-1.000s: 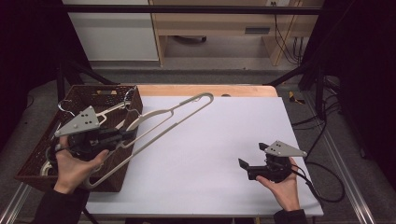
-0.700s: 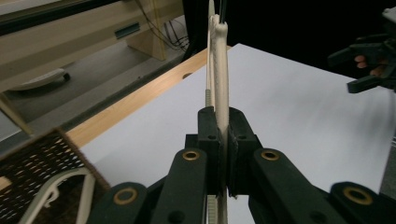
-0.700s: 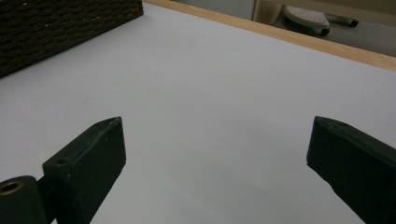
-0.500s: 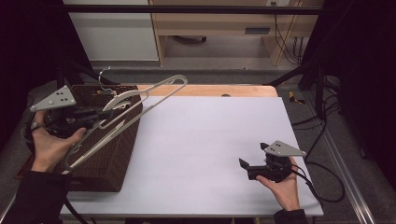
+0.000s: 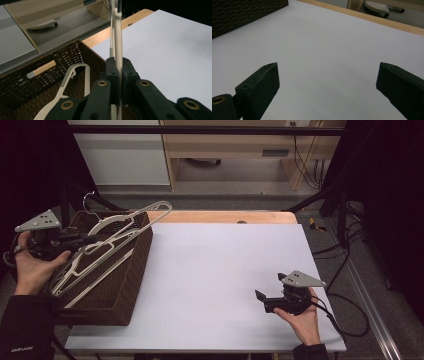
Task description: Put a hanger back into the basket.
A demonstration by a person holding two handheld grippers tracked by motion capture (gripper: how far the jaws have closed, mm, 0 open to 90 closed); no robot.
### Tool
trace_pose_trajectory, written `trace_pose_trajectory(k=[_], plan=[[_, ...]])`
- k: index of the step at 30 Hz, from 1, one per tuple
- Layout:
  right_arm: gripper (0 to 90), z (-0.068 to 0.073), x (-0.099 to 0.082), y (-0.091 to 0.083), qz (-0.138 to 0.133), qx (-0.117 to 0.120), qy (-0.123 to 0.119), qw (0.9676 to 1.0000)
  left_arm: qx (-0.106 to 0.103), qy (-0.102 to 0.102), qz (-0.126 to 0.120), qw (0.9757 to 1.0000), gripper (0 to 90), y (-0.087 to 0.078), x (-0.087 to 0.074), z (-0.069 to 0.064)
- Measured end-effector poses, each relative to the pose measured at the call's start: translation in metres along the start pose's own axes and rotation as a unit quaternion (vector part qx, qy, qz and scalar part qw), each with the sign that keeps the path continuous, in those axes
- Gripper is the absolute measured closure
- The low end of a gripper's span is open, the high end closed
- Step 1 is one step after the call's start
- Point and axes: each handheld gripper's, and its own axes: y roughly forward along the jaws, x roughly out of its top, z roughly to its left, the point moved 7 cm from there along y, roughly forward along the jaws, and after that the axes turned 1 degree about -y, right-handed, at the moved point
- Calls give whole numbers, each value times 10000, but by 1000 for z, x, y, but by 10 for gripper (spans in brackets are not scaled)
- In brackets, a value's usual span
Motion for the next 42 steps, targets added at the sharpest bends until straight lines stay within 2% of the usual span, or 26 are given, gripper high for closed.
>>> trace_pose_trajectory(k=[5,16,23,27,33,37,42], plan=[[52,0,0,1,-14,2,-5,10000,-28,-88,53,9999,866,1,-11,14],[51,-1,0,0,-9,-23,-15,10000,234,-401,136,9988,866,-10,-35,43],[54,-2,0,0,17,-30,-10,10000,372,-589,145,9975,865,-20,-49,57],[56,-2,-1,1,39,-32,-37,10000,559,-650,421,9954,866,-22,-62,66],[57,-1,-1,2,64,-40,-4,10000,389,-785,471,9950,866,-14,-72,63],[59,-1,-1,2,64,-25,7,10000,330,-817,659,9939,865,-2,-81,57],[61,-1,0,0,36,-4,18,10000,227,-1043,735,9916,863,10,-94,53]])
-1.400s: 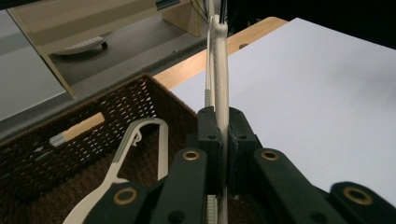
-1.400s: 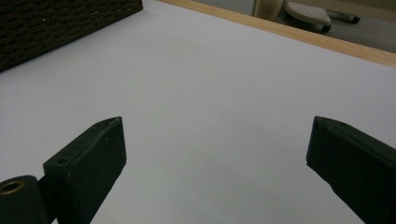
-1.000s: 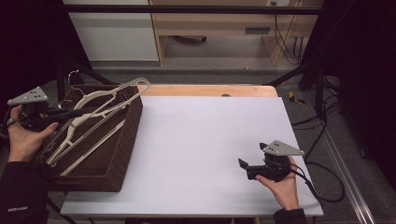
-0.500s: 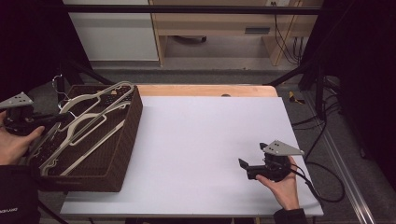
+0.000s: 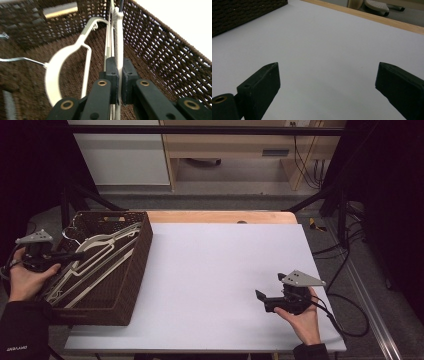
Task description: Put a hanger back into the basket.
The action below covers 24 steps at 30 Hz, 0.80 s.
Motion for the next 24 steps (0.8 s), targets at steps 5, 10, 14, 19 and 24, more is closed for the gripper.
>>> trace_pose_trajectory(k=[5,10,14,19,24], plan=[[63,0,0,1,6,17,-16,10000,-144,-336,27,9993,857,9,-15,4],[63,1,-1,2,21,17,-2,10000,19,-603,-40,9982,843,14,-20,9],[63,1,-1,2,49,38,-28,10000,574,-669,-90,9961,758,10,-21,17],[60,1,-1,3,43,45,-55,10000,871,-774,-539,9917,610,-10,-20,23],[58,1,-1,3,29,26,-55,10000,837,-605,-958,9900,487,-26,-9,5]])
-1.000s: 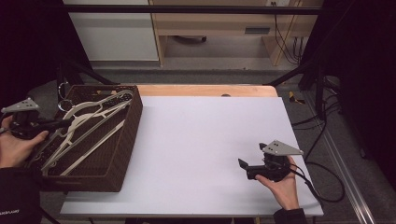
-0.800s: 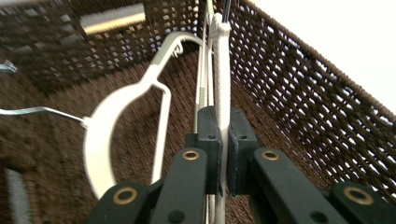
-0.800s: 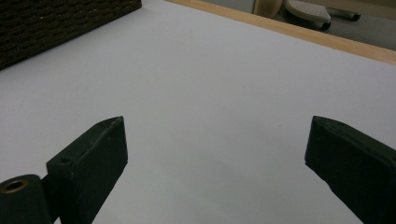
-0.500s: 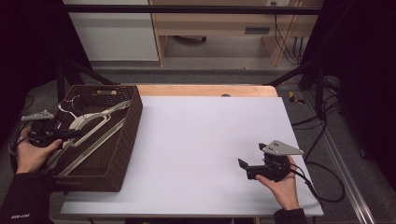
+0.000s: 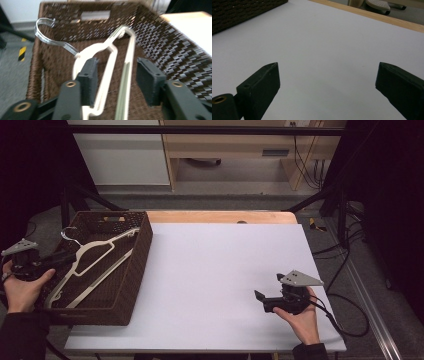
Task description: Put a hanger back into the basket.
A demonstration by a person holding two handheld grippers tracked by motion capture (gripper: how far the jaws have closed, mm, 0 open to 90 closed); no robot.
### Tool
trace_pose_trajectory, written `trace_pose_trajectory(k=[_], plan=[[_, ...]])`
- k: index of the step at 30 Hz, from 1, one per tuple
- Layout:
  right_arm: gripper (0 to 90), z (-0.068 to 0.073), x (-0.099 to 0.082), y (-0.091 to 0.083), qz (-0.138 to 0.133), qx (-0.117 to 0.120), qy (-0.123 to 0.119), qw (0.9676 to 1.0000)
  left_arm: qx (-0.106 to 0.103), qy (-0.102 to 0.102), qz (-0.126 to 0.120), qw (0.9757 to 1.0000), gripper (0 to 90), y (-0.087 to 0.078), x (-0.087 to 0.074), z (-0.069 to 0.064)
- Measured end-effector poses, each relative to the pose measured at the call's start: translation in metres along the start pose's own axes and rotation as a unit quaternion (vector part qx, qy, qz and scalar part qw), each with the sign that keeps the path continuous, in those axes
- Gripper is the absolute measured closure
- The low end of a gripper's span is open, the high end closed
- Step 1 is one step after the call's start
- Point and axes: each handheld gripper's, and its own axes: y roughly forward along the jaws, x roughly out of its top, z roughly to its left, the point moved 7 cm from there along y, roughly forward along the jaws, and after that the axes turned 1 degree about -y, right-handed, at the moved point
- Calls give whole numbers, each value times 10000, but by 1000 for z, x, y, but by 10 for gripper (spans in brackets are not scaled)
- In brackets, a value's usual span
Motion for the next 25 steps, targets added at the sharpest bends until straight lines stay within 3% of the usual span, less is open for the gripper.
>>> trace_pose_trajectory(k=[4,10,13,20,25], plan=[[57,-1,1,-3,-73,-40,3,10000,-195,242,-294,9991,362,-9,8,-28],[53,-2,3,-4,-150,-49,-14,9999,-531,485,-689,9950,201,-14,12,-76],[53,-2,3,-6,-184,-43,6,9998,-581,548,-698,9944,130,-12,8,-98],[52,-3,4,-8,-327,47,112,9994,-1176,727,-617,9885,107,-1,-7,-147],[53,-6,5,-12,-429,99,158,9989,-1305,832,-545,9865,109,5,-15,-167]])
